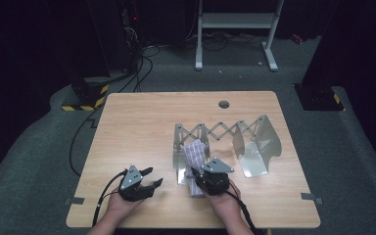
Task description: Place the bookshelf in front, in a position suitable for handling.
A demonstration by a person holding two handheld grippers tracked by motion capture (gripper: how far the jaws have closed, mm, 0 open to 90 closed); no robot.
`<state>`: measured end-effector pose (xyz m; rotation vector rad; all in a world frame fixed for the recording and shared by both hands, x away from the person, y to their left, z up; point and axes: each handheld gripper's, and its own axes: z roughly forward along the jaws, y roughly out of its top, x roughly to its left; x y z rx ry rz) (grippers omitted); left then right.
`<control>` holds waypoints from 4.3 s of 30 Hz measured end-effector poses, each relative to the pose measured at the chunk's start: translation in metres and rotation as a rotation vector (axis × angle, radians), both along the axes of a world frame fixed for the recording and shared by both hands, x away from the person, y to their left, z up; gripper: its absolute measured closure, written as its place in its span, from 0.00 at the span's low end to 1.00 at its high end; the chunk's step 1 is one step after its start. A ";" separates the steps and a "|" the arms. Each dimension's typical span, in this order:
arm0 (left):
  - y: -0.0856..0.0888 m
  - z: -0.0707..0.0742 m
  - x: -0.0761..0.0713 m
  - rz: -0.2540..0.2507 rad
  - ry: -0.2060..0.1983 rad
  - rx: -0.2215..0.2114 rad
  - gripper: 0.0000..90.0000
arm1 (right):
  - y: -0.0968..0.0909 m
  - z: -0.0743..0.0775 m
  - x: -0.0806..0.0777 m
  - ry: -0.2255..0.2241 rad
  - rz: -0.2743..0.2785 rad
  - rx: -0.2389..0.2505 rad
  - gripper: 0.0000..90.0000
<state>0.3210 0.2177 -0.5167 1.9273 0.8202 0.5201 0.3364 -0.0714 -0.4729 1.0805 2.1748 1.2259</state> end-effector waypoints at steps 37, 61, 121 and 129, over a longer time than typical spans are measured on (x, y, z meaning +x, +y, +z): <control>-0.025 0.014 0.060 0.334 -0.047 0.032 0.97 | -0.021 0.013 -0.006 -0.071 -0.029 0.030 0.73; 0.047 0.000 0.047 0.406 0.022 -0.012 0.64 | -0.035 0.050 -0.021 -0.189 -0.057 0.094 0.74; 0.047 -0.001 0.050 0.341 0.030 -0.025 0.65 | -0.130 0.008 -0.005 -0.083 -0.352 -0.037 0.52; 0.048 0.004 0.048 0.393 0.001 0.005 0.96 | -0.103 0.001 0.012 -0.087 -0.334 -0.030 0.77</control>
